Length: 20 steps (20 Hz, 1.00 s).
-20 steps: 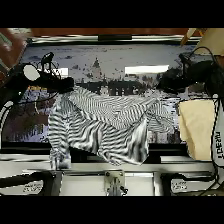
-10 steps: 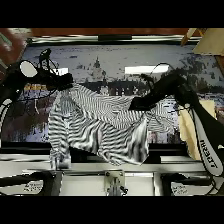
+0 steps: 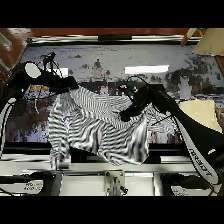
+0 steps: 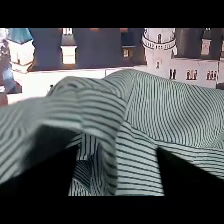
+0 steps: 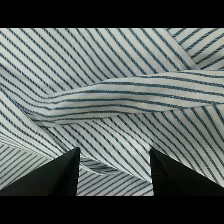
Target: Fold the shirts.
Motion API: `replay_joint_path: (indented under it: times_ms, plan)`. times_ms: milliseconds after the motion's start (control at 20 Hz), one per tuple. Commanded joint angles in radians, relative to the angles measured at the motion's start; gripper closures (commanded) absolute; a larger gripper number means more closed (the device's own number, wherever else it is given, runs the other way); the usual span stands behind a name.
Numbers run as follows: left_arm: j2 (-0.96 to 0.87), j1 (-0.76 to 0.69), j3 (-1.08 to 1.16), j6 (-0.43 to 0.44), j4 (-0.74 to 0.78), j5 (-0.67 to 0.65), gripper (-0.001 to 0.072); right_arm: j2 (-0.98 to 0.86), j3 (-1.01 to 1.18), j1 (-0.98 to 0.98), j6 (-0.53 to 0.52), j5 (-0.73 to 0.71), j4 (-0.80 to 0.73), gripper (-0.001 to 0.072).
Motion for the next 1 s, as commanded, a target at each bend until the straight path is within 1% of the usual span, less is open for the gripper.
replay_joint_path:
  times_ms: [0, 50, 100, 200, 250, 350, 400, 500, 600, 650, 700, 800, 850, 950]
  plan:
    - [-0.005, 0.019, 0.039, 0.13, 0.065, -0.053, -0.0009, 0.015, 0.0, -0.009, -0.004, -0.027, -0.066, 0.016]
    - [-0.004, 0.025, 0.084, 0.132, 0.154, -0.101, -0.0009, 0.031, 0.0, -0.029, -0.003, -0.037, -0.065, 0.016]
    - [-0.003, 0.024, 0.142, 0.151, 0.279, -0.159, -0.0009, 0.052, 0.001, -0.053, 0.006, -0.039, -0.063, 0.016]
    - [0.005, 0.01, 0.233, 0.237, 0.481, -0.26, -0.0008, 0.105, 0.0, -0.106, 0.027, -0.036, -0.064, 0.0159]
    - [0.017, 0.002, 0.249, 0.26, 0.519, -0.289, -0.0008, 0.131, 0.0, -0.134, 0.035, -0.037, -0.064, 0.016]
    - [0.06, -0.03, 0.219, 0.272, 0.512, -0.309, -0.0006, 0.173, 0.0, -0.191, 0.058, -0.051, -0.064, 0.016]
    - [0.088, -0.064, 0.172, 0.307, 0.509, -0.296, -0.0006, 0.187, 0.0, -0.215, 0.068, -0.058, -0.064, 0.016]
    - [0.147, -0.151, 0.037, 0.372, 0.509, -0.216, -0.0007, 0.198, 0.0, -0.261, 0.075, -0.071, -0.063, 0.0159]
    - [0.185, -0.231, -0.105, 0.377, 0.51, -0.09, -0.0009, 0.198, 0.0, -0.289, 0.075, -0.07, -0.064, 0.016]
    - [0.186, -0.264, -0.157, 0.371, 0.51, -0.027, -0.001, 0.198, 0.0, -0.298, 0.075, -0.067, -0.063, 0.0159]
    - [0.18, -0.291, -0.2, 0.344, 0.516, 0.055, -0.001, 0.198, 0.0, -0.3, 0.075, -0.066, -0.068, 0.016]
    - [0.152, -0.316, -0.24, 0.266, 0.517, 0.189, -0.0009, 0.198, 0.0, -0.3, 0.075, -0.063, -0.063, 0.016]
    - [0.127, -0.317, -0.241, 0.255, 0.517, 0.21, -0.0009, 0.198, 0.0, -0.3, 0.076, -0.063, -0.063, 0.016]
    - [0.076, -0.309, -0.241, 0.256, 0.521, 0.211, -0.0008, 0.198, 0.0, -0.3, 0.078, -0.061, -0.063, 0.016]
